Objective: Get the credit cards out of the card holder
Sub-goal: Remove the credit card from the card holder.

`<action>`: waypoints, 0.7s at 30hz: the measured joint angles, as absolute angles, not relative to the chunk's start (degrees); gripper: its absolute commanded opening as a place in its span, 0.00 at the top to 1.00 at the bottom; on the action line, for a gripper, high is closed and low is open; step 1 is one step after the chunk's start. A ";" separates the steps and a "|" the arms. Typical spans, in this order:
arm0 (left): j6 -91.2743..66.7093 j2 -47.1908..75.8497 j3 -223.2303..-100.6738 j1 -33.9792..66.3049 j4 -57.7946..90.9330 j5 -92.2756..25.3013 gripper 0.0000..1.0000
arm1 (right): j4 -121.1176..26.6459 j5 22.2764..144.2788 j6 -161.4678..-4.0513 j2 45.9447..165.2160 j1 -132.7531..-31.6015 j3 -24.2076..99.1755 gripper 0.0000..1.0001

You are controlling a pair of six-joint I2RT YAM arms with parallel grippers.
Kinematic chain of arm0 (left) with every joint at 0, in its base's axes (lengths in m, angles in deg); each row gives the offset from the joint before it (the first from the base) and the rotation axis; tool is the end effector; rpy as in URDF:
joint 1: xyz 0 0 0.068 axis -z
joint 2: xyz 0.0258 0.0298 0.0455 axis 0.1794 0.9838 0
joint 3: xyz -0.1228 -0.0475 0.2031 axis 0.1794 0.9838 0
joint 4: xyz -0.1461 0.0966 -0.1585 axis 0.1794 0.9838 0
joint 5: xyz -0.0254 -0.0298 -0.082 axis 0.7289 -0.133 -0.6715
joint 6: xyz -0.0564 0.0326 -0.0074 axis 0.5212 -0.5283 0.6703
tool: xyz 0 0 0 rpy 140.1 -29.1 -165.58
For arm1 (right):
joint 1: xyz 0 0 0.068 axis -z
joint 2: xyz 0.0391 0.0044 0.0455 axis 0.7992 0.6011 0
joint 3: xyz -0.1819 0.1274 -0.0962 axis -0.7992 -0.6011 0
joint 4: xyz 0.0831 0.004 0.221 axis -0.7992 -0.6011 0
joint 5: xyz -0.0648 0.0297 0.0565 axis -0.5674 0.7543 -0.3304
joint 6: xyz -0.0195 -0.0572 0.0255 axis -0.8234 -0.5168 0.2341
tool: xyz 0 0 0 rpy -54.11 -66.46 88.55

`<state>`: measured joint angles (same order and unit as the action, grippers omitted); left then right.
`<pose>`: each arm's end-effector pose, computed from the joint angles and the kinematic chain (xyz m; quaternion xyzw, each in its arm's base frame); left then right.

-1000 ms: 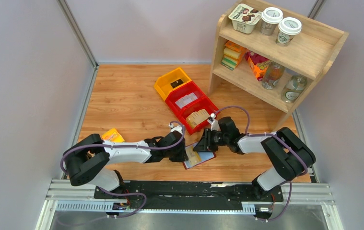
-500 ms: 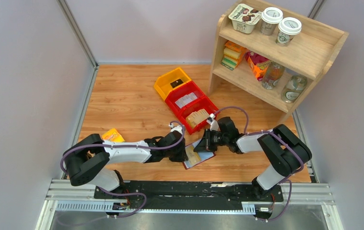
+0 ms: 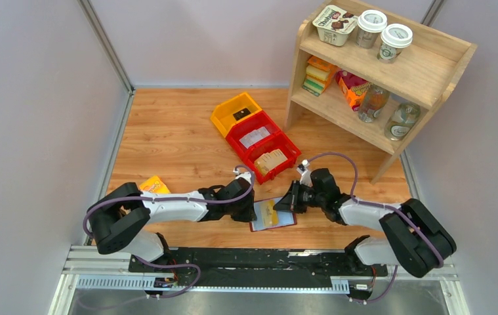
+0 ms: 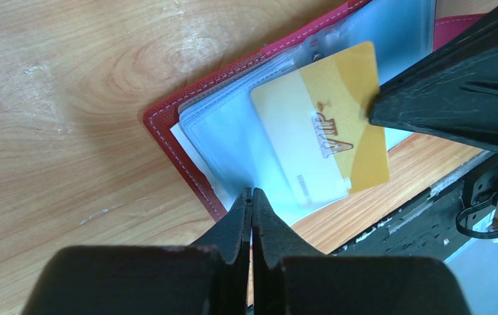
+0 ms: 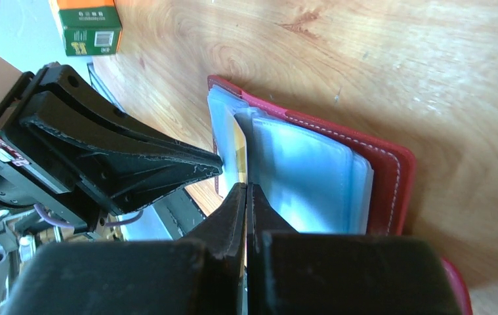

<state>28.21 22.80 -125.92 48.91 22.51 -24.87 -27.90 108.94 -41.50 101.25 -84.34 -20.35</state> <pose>0.1355 -0.2268 0.1250 0.0580 0.9425 -0.2700 0.1881 0.1733 0.1385 0.1081 0.0075 0.8773 0.4576 0.1444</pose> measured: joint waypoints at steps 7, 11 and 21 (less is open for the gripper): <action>26.55 23.72 -127.58 48.86 24.45 -25.28 1.00 | -30.59 105.70 -40.56 98.23 -84.34 -21.33 0.82; 25.87 23.91 -127.82 48.82 24.65 -25.61 1.00 | -29.65 106.64 -40.10 103.20 -84.34 -21.24 0.73; 25.65 23.91 -127.85 48.80 24.63 -25.94 1.00 | -26.63 110.38 -39.86 108.20 -84.01 -19.34 0.98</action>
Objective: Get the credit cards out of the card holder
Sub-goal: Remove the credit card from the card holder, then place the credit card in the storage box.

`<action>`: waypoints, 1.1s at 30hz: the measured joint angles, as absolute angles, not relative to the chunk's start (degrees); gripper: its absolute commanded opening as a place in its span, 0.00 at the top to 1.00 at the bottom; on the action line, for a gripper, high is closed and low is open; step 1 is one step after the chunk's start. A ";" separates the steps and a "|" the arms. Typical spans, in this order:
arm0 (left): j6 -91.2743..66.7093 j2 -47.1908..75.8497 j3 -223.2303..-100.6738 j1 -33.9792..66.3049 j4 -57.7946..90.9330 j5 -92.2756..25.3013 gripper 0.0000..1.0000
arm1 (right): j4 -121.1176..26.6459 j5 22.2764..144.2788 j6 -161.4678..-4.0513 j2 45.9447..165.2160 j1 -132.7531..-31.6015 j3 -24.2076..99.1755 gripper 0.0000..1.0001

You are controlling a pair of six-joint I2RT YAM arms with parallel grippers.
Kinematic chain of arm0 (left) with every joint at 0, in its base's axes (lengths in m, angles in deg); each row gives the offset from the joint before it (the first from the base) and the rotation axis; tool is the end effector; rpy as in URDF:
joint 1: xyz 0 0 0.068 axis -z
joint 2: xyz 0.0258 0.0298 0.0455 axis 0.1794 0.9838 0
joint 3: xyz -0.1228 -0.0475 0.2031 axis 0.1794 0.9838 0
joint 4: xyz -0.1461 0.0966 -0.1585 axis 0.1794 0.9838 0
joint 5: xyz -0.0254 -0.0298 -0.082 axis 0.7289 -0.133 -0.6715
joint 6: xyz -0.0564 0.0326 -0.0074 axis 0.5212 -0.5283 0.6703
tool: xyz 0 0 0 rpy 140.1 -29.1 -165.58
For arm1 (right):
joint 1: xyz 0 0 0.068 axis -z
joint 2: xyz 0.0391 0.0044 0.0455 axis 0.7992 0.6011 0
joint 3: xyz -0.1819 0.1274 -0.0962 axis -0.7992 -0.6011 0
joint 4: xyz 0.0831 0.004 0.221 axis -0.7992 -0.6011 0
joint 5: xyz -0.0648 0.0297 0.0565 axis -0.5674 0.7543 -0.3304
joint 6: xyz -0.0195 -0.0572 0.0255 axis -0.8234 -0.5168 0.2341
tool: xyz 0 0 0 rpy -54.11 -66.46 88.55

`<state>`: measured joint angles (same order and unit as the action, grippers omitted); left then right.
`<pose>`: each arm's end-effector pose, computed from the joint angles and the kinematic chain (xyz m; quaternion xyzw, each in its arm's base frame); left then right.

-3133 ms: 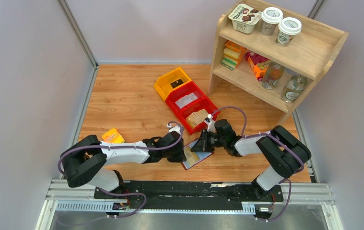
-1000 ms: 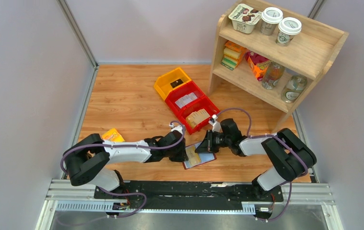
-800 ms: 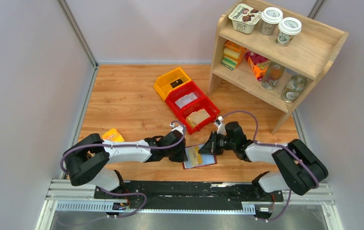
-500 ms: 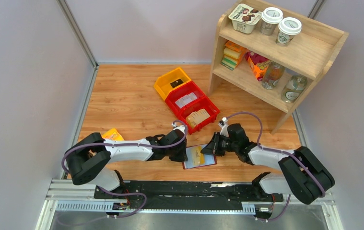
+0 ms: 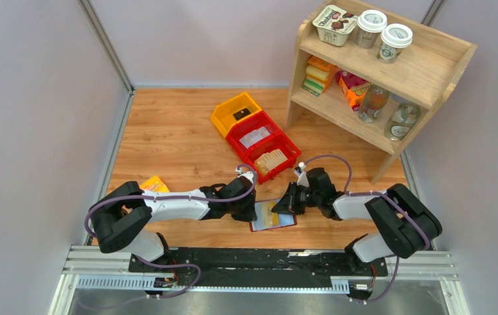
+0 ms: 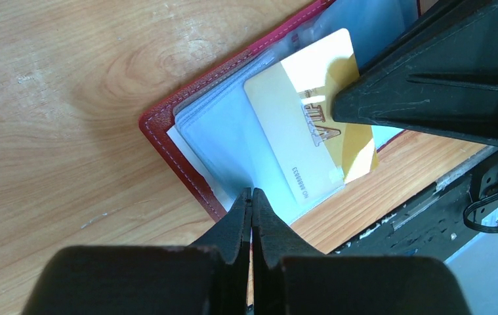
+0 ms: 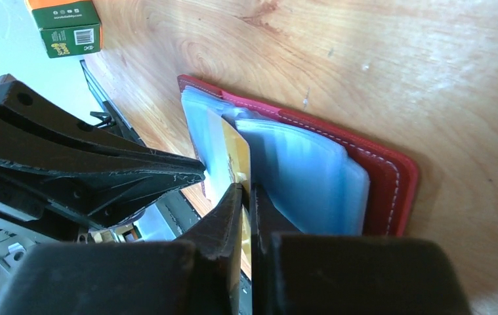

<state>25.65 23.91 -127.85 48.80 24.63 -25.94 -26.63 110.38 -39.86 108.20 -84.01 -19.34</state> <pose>0.1371 -0.2304 0.1265 0.0815 0.9445 -0.2620 0.1809 0.1768 0.1403 0.0903 0.0306 0.8882 0.4472 0.1007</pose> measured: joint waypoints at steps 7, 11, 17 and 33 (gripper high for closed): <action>25.72 23.74 -127.72 48.78 24.59 -25.81 1.00 | -31.20 109.83 -41.22 100.88 -82.90 -19.39 1.00; 25.76 22.91 -127.19 48.78 24.72 -25.06 1.00 | -36.38 106.53 -42.07 92.73 -81.06 -19.78 1.00; 25.28 19.78 -126.91 48.75 28.52 -21.43 0.79 | -44.29 99.87 -42.26 78.04 -80.71 -20.17 1.00; 27.71 -5.72 -124.94 48.40 19.80 -15.25 0.28 | -37.36 88.65 -28.12 51.48 -84.14 -28.11 1.00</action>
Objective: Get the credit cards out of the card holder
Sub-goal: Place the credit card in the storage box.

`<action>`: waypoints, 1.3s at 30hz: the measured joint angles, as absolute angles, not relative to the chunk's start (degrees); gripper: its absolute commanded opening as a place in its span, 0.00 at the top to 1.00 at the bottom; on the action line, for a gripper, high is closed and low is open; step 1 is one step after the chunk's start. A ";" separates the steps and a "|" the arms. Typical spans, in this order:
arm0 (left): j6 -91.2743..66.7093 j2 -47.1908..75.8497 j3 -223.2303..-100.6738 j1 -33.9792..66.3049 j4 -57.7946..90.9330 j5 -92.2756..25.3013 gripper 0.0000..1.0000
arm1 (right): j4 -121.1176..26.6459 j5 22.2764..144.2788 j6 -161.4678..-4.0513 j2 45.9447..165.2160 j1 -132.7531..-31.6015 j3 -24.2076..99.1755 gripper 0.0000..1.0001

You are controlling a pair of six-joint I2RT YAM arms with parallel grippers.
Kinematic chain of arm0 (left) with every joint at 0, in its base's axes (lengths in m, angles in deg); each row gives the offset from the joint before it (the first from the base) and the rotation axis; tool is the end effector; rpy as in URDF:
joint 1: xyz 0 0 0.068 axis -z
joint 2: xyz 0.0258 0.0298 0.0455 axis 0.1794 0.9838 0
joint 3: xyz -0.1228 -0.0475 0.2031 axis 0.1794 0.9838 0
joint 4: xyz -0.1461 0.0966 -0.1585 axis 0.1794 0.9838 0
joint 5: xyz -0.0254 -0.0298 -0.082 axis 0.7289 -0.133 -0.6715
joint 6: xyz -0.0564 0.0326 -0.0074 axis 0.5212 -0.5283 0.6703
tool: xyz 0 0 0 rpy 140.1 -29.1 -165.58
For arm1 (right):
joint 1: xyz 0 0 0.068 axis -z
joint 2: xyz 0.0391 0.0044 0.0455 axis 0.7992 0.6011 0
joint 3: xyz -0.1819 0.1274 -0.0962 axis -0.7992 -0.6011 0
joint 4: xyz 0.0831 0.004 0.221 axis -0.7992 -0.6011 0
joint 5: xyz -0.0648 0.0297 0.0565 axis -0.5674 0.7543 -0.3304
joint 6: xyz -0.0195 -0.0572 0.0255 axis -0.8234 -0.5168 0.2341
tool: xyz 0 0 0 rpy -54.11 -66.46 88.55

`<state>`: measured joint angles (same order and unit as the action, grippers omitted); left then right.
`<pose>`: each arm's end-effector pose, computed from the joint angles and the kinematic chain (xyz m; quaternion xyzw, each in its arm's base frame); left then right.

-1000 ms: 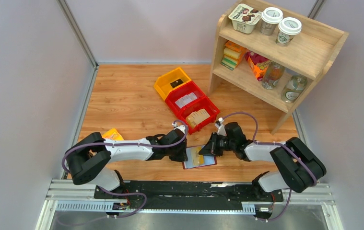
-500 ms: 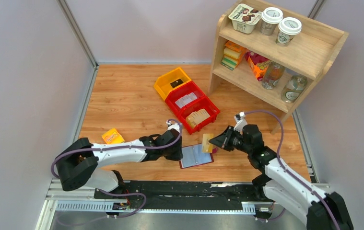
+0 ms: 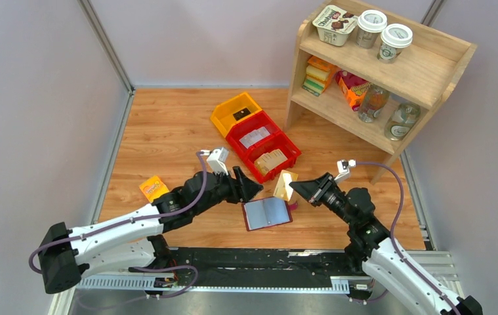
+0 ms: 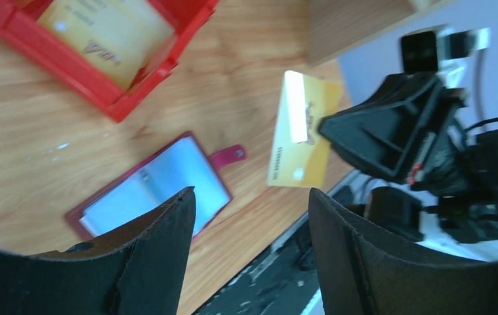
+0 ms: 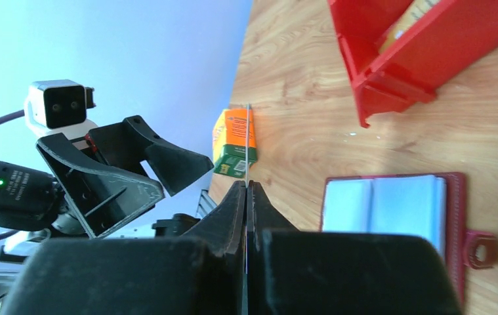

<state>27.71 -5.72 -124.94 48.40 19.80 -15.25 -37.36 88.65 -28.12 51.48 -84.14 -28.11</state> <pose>0.1268 -0.1914 0.2402 0.0024 0.8241 -0.4201 0.3801 0.1329 0.0937 0.1962 0.1239 0.7413 0.5316 0.3905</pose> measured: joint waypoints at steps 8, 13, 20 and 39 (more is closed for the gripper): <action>32.12 -3.52 -120.90 48.93 2.31 -17.76 0.28 | -30.65 83.12 -25.15 51.57 -90.50 -28.46 1.00; 34.33 -0.46 -119.78 49.76 -3.92 -18.20 0.28 | -27.90 81.09 -24.43 51.90 -92.16 -28.46 1.00; 37.17 3.39 -118.93 50.15 -10.39 -19.23 0.41 | -23.83 79.71 -23.07 53.10 -93.34 -28.89 1.00; 32.06 -5.88 -116.15 48.36 -5.03 -23.05 1.00 | -35.79 79.78 -35.29 50.56 -94.50 -23.54 0.31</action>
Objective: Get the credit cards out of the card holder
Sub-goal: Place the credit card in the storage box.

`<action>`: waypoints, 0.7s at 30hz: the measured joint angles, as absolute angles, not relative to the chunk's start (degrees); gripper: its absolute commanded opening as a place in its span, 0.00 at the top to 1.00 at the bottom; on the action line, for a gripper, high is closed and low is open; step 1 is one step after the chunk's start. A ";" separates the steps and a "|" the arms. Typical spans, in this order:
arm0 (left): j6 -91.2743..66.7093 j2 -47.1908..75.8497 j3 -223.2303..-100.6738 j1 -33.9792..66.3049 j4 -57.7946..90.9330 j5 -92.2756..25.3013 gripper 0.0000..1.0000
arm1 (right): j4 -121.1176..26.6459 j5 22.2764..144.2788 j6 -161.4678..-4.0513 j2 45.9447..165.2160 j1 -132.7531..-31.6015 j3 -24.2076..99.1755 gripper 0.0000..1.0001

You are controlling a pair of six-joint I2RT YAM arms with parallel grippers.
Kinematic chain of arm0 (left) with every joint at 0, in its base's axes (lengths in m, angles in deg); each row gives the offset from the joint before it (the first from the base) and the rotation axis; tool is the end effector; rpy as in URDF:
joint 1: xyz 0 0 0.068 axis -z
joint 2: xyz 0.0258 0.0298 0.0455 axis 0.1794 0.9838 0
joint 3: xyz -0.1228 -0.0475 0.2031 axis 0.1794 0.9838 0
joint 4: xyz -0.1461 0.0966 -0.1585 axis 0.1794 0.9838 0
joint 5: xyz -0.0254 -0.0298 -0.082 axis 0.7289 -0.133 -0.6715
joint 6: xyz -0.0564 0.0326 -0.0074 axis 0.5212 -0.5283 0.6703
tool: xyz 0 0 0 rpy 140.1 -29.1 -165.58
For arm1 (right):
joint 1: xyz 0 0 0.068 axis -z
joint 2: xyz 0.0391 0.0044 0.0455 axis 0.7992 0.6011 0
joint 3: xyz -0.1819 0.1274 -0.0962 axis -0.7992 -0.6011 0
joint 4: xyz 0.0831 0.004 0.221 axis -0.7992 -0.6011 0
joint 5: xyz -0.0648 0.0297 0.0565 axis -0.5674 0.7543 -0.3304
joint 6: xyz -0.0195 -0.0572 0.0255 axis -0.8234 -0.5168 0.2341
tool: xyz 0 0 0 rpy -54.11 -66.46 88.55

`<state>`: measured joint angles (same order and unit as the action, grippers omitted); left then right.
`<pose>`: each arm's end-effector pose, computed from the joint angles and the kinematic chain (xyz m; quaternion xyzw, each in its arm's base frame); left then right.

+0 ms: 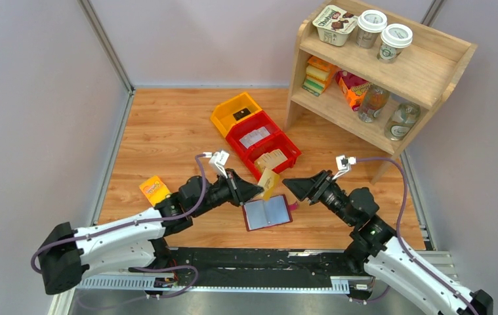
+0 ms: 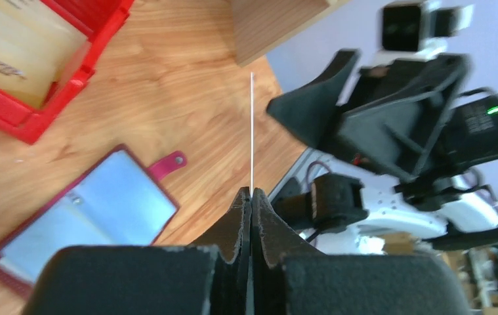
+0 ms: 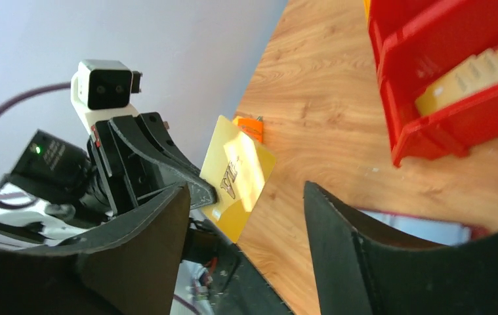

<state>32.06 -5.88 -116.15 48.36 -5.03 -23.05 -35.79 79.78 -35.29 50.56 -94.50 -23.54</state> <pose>0.1225 -0.1974 0.2404 0.0050 0.7380 -0.5602 0.3762 0.1192 0.1103 0.2297 0.0541 0.7087 0.5386 0.4525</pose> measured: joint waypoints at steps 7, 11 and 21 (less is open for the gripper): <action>16.58 -10.99 -128.00 44.40 21.13 -30.18 1.00 | -51.39 84.39 -54.50 49.41 -94.48 -9.88 0.20; 7.60 -10.36 -135.78 44.38 32.69 -36.19 1.00 | -58.13 91.08 -65.19 52.84 -94.50 -2.36 0.20; -9.99 -0.63 -150.56 44.38 51.08 -50.92 1.00 | -66.41 107.49 -81.78 65.16 -94.50 7.67 0.29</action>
<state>-9.99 -0.63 -150.56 44.38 51.08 -50.92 -66.41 107.49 -81.78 65.16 -94.50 7.67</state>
